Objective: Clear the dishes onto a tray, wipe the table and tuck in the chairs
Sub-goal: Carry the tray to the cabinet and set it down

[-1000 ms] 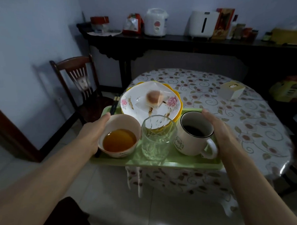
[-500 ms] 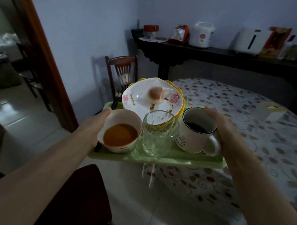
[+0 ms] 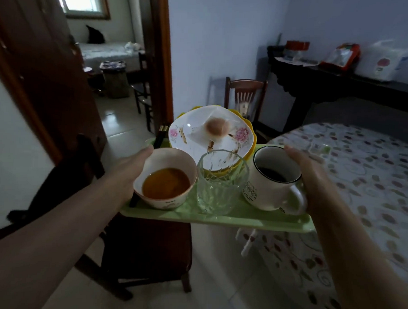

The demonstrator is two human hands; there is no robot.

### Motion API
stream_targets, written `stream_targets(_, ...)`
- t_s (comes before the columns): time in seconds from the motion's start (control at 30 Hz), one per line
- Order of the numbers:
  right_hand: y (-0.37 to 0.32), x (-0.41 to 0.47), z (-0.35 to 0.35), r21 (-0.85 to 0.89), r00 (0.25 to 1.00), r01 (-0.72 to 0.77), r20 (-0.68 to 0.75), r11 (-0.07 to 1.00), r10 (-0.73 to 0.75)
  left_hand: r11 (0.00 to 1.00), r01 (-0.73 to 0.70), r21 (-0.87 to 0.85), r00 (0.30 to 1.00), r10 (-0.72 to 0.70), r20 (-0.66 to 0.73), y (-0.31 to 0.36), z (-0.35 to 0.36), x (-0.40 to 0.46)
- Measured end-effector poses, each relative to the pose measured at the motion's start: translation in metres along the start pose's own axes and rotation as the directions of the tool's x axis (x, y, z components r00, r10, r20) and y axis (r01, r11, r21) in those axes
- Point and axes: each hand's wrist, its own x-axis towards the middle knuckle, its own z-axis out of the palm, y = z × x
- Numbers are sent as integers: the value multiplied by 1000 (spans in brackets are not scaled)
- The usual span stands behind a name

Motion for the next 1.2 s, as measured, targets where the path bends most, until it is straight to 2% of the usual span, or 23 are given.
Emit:
stream_targets(0.4,-13,-42,120,-18,974,-80,212,997,82,990,-28,-140,984,3,-176,-26,-147,-22)
stream_targets(0.67,-25,-101,210,-16,957,-31,289,999,34,977,-33,-213,960,-29,-280,-46,-259,-31)
stream_targets(0.9,-26,-163,290,-37,915,-9,402,999,23,962,-63,-267,938,-35,-345,-73,-366,-46)
stream_targets(1.07,-25,-207,352,-30,872,-15,488,999,28,951,-41,-306,944,-63,-324,-88,-440,-64)
stream_targets(1.2,-29,-243,401,-53,843,-19,536,998,44,949,-46,-311,922,-79,-379,-100,-493,-83)
